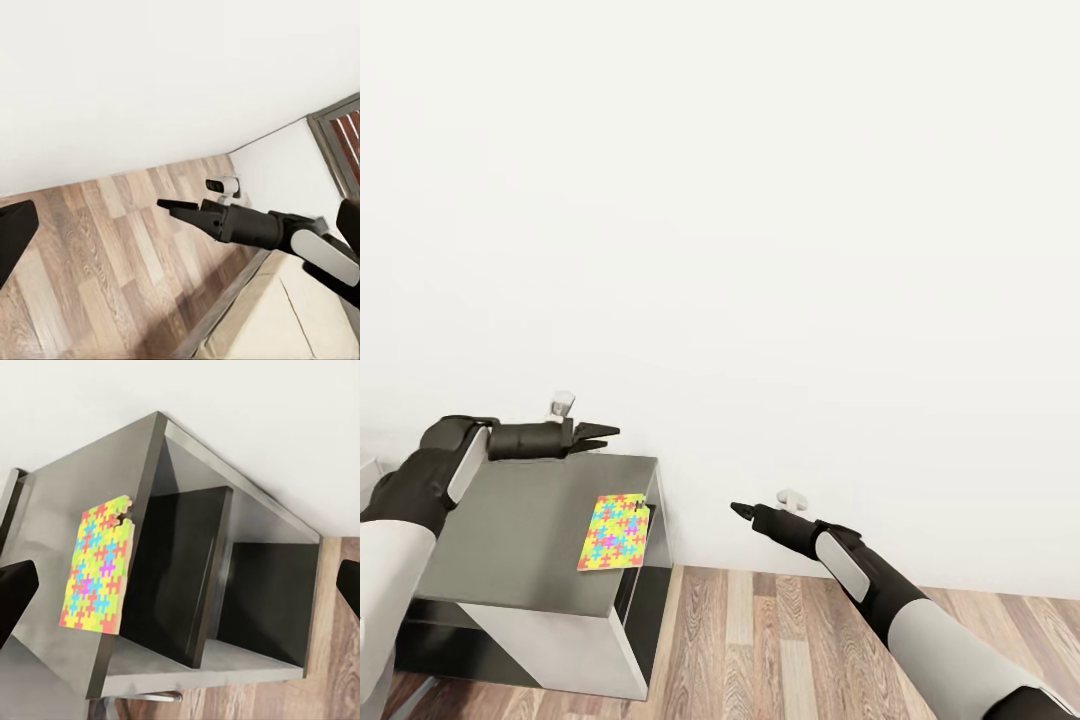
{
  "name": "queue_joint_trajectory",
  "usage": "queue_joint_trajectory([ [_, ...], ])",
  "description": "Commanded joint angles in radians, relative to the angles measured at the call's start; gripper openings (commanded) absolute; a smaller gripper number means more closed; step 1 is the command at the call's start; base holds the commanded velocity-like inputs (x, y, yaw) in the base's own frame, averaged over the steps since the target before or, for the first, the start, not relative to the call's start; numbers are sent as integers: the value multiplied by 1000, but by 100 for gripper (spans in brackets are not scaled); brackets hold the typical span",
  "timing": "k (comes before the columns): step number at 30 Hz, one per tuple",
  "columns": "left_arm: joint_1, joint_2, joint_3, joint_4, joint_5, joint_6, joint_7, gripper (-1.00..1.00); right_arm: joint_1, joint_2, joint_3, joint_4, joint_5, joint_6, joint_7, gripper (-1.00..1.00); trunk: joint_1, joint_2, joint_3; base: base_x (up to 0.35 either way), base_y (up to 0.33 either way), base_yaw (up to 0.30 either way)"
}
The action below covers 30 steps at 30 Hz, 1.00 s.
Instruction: Put all the toys in the child's room - the three board games (two on the bed and one on the table), the two jigsaw puzzles on the table, and the tennis ball on the table - inside the toy box on the table in the child's room.
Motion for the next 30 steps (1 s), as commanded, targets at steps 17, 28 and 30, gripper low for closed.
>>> queue_joint_trajectory([
  [17, -107, 124, -150, -94, -36, 5, -191, 100, -1, 6, 4, 1, -4, 8, 0, 100, 0, -2, -2, 0, 0, 0],
  [28, -131, 158, -181, -139, -34, 5, -227, 100, -1, 8, 6, 0, -3, 21, 0, 100, 0, -2, -2, 0, 0, 0],
  [30, -142, 158, -182, -139, -34, 5, -228, 100, -1, 8, 6, 0, -4, 25, 0, 100, 0, -2, -2, 0, 0, 0],
])
